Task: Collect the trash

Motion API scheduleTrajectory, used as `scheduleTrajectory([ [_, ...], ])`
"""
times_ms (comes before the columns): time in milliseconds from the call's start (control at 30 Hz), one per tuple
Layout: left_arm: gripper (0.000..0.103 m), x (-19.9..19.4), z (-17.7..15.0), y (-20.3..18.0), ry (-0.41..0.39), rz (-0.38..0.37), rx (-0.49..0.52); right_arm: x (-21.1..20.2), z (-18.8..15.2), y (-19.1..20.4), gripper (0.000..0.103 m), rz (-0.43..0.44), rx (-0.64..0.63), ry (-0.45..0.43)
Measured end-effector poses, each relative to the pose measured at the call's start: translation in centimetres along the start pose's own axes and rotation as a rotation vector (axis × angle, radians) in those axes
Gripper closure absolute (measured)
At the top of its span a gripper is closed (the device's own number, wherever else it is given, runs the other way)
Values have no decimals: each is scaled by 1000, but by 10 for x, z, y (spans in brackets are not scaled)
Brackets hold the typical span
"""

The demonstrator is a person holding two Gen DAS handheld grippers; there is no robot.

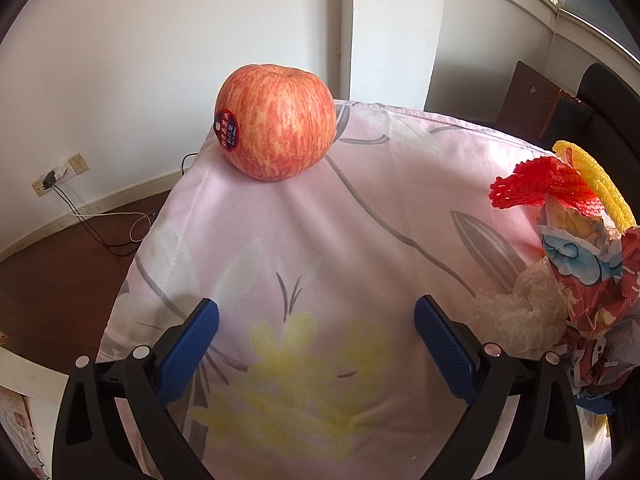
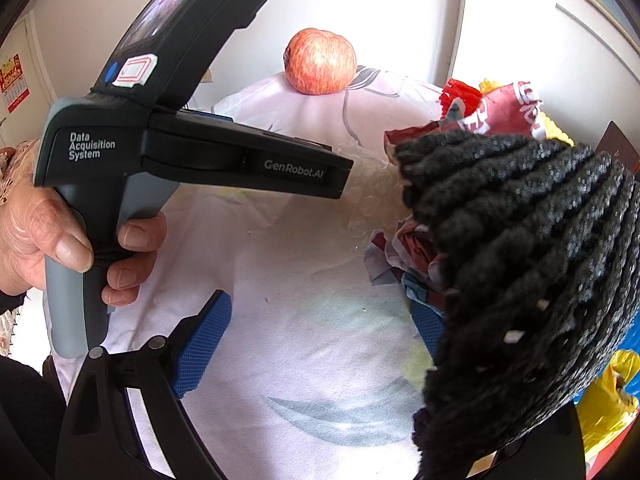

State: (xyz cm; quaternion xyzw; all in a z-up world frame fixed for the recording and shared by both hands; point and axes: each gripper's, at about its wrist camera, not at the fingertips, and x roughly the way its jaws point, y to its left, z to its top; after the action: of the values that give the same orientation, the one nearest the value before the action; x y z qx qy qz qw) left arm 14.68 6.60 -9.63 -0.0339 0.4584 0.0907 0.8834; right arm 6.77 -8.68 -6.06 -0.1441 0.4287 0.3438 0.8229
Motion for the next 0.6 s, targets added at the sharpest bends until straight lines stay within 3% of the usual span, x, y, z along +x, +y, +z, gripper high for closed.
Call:
scheduleTrajectory([
  [600, 7, 0, 0, 0, 0, 0, 0, -7, 2, -2, 11, 1, 9, -3],
])
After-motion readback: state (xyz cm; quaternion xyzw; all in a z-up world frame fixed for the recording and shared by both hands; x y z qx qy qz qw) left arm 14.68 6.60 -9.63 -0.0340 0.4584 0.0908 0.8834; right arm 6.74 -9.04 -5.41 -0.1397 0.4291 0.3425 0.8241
